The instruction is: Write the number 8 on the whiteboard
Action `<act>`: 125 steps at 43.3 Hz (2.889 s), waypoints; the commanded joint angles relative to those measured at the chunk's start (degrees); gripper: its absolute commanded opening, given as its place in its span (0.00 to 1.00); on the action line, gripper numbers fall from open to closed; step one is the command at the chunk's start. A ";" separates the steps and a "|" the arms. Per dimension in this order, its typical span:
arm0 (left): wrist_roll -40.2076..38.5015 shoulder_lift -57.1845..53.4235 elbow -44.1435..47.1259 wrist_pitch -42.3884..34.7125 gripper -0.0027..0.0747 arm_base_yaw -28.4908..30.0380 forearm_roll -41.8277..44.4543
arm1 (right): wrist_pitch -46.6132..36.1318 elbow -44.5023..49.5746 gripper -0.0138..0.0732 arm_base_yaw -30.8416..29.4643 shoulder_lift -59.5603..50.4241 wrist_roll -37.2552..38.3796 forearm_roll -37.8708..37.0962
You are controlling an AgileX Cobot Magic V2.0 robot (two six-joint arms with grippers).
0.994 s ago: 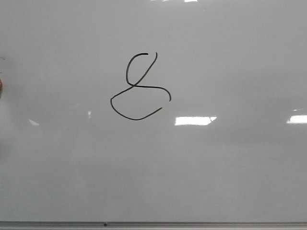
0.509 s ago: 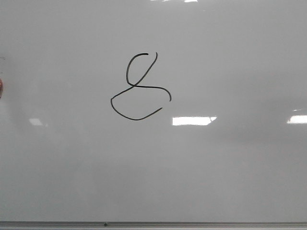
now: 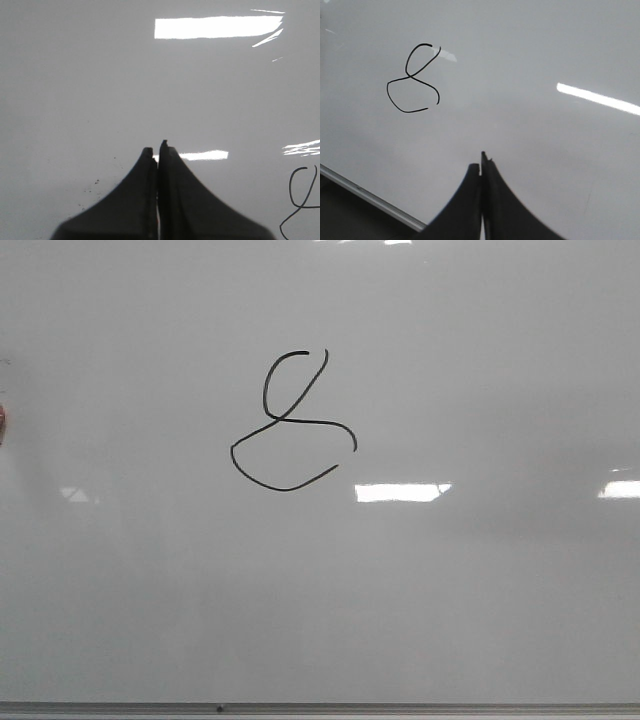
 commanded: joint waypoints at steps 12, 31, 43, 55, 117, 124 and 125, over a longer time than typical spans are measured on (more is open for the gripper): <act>-0.04 0.42 -1.60 -3.80 0.01 0.04 0.01 | -3.92 -1.66 0.08 -0.37 0.43 -0.02 1.28; -0.56 -3.02 3.07 -4.16 0.01 0.37 3.93 | -3.87 -1.66 0.08 -0.37 0.43 -0.02 1.28; -5.09 -16.29 12.91 1.20 0.01 5.68 5.28 | -3.87 -1.66 0.08 -0.37 0.43 -0.02 1.28; -5.09 -19.75 20.44 1.76 0.01 8.27 5.28 | -3.82 -1.66 0.08 -0.37 0.43 -0.02 1.28; -5.09 -19.75 21.39 3.47 0.01 8.27 4.51 | -14.18 0.70 0.08 -0.37 0.35 7.20 -6.05; -5.09 -19.75 21.39 3.47 0.01 8.27 4.51 | -20.43 3.84 0.08 -1.72 0.16 26.10 -23.59; -5.09 -19.75 21.39 3.47 0.01 8.27 4.51 | -20.77 4.32 0.08 -2.22 -0.01 28.61 -25.64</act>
